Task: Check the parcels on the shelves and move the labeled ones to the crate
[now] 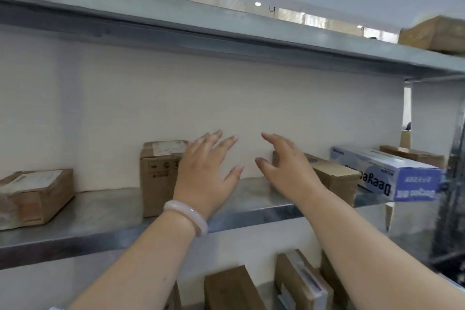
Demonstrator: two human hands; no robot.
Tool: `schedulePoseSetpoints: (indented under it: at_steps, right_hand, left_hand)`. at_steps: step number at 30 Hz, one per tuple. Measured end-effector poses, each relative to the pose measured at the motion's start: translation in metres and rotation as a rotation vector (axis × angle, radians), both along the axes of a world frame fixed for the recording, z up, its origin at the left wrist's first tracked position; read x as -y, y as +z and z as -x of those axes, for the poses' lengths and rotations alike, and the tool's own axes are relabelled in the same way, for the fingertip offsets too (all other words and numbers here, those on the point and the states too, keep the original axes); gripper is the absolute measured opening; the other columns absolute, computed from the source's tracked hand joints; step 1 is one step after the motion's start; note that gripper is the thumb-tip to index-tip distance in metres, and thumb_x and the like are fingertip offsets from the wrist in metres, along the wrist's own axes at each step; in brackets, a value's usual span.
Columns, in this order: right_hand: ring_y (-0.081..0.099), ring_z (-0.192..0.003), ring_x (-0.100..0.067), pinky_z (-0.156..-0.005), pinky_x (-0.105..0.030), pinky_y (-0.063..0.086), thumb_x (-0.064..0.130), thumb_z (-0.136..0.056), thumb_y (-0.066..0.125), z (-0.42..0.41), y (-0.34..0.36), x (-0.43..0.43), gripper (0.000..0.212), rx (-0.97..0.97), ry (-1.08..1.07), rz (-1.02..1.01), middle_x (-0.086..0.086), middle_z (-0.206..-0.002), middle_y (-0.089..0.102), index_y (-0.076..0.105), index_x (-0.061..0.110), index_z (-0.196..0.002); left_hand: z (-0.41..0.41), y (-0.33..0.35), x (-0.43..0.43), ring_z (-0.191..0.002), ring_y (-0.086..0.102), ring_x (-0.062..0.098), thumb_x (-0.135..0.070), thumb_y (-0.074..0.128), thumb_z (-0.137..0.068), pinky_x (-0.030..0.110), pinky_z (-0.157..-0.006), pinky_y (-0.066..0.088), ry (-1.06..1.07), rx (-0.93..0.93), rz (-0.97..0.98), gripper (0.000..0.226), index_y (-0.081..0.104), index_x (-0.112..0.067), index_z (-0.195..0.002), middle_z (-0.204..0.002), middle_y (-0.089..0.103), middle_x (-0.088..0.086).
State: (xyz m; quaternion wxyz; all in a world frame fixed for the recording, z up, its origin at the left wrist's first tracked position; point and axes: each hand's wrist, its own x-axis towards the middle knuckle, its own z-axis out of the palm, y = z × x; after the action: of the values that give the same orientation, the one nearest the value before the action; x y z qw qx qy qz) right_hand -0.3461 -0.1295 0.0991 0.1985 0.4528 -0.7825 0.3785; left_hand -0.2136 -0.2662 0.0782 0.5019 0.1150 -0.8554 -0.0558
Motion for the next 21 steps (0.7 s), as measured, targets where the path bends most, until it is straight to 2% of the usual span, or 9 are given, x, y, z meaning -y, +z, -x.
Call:
schedulePoseSetpoints:
  at_steps: [4, 7, 10, 12, 14, 17, 19, 21]
  right_hand:
    - [0.031, -0.139, -0.017, -0.113, -0.037, 0.028, 0.039, -0.093, 0.055, 0.053, 0.003, -0.043, 0.054, 0.087, -0.159, 0.015, 0.005, -0.151, 0.036, 0.039, 0.032, -0.144]
    - [0.034, -0.137, -0.019, -0.109, -0.039, 0.032, 0.039, -0.093, 0.056, 0.089, -0.002, -0.075, 0.051, 0.159, -0.168, 0.054, 0.005, -0.149, 0.039, 0.042, 0.032, -0.142]
    - [0.041, -0.132, -0.019, -0.107, -0.040, 0.038, 0.037, -0.094, 0.056, 0.122, -0.006, -0.104, 0.047, 0.232, -0.128, 0.147, 0.003, -0.143, 0.045, 0.044, 0.034, -0.139]
    - [0.043, -0.130, -0.021, -0.101, -0.036, 0.039, 0.034, -0.095, 0.054, 0.141, -0.007, -0.119, 0.047, 0.350, -0.098, 0.186, 0.000, -0.142, 0.047, 0.044, 0.032, -0.141]
    - [0.042, -0.132, -0.024, -0.102, -0.037, 0.036, 0.033, -0.097, 0.052, 0.156, -0.011, -0.127, 0.049, 0.509, -0.048, 0.178, -0.004, -0.146, 0.044, 0.042, 0.028, -0.145]
    - [0.040, -0.134, -0.027, -0.105, -0.037, 0.033, 0.035, -0.099, 0.048, 0.169, -0.023, -0.128, 0.048, 0.667, -0.017, 0.106, -0.006, -0.147, 0.044, 0.044, 0.020, -0.144]
    - [0.049, -0.124, -0.031, -0.104, -0.038, 0.038, 0.038, -0.098, 0.047, 0.173, -0.029, -0.124, 0.043, 0.755, 0.017, 0.113, -0.011, -0.134, 0.055, 0.054, 0.012, -0.131]
    - [0.054, -0.111, -0.030, -0.103, -0.043, 0.041, 0.044, -0.095, 0.049, 0.175, -0.033, -0.120, 0.038, 0.922, 0.058, 0.179, -0.009, -0.111, 0.059, 0.056, 0.013, -0.116]
  left_hand:
    - [0.044, -0.010, -0.041, -0.142, 0.028, 0.017, -0.052, 0.054, -0.092, 0.030, -0.116, 0.020, -0.103, 0.153, -0.149, 0.057, 0.042, -0.036, -0.145, -0.154, 0.037, -0.003]
    - [0.087, -0.020, -0.070, -0.143, 0.027, 0.013, -0.047, 0.058, -0.093, 0.021, -0.112, 0.017, -0.197, 0.190, -0.286, 0.055, 0.041, -0.039, -0.145, -0.153, 0.037, -0.004]
    - [0.128, -0.024, -0.099, -0.139, 0.034, 0.014, -0.042, 0.060, -0.093, 0.026, -0.115, 0.025, -0.272, 0.220, -0.426, 0.051, 0.046, -0.036, -0.142, -0.149, 0.041, 0.000]
    - [0.151, -0.024, -0.115, -0.137, 0.036, 0.014, -0.041, 0.060, -0.094, 0.024, -0.112, 0.027, -0.286, 0.206, -0.507, 0.050, 0.048, -0.034, -0.142, -0.146, 0.043, 0.000]
    - [0.171, -0.026, -0.126, -0.136, 0.037, 0.014, -0.042, 0.059, -0.094, 0.021, -0.109, 0.027, -0.273, 0.193, -0.604, 0.050, 0.047, -0.033, -0.142, -0.145, 0.043, 0.001]
    - [0.193, -0.031, -0.136, -0.136, 0.039, 0.021, -0.055, 0.057, -0.090, 0.035, -0.114, 0.032, -0.234, 0.170, -0.743, 0.053, 0.048, -0.039, -0.140, -0.148, 0.041, 0.006]
    - [0.201, -0.034, -0.142, -0.134, 0.043, 0.019, -0.055, 0.058, -0.090, 0.039, -0.113, 0.036, -0.238, 0.122, -0.822, 0.049, 0.053, -0.039, -0.136, -0.147, 0.045, 0.003]
    - [0.204, -0.035, -0.146, -0.130, 0.048, 0.016, -0.051, 0.060, -0.090, 0.040, -0.111, 0.039, -0.258, 0.079, -0.890, 0.041, 0.056, -0.040, -0.129, -0.141, 0.051, -0.001]
